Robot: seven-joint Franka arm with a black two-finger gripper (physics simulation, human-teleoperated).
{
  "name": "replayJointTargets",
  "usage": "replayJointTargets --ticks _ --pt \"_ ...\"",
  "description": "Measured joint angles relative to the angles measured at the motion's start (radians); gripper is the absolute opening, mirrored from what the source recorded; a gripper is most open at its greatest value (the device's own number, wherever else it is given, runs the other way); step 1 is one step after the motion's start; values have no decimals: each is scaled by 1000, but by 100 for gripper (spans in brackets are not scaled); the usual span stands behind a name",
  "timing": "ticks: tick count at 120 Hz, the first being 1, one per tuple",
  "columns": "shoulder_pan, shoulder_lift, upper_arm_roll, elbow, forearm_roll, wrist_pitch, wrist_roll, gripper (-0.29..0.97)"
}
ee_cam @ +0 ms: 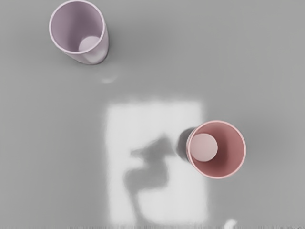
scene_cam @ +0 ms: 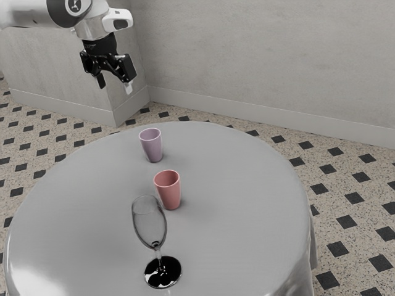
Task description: Place the left cup onto the right cup
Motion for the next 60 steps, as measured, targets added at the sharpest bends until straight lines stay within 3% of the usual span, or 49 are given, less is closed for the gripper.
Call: replayJointTargets --ticks 48,60 --pt "0 13 0 5 -2 -9 15 68" --pt "2 92 3 110 2 -12 18 68"
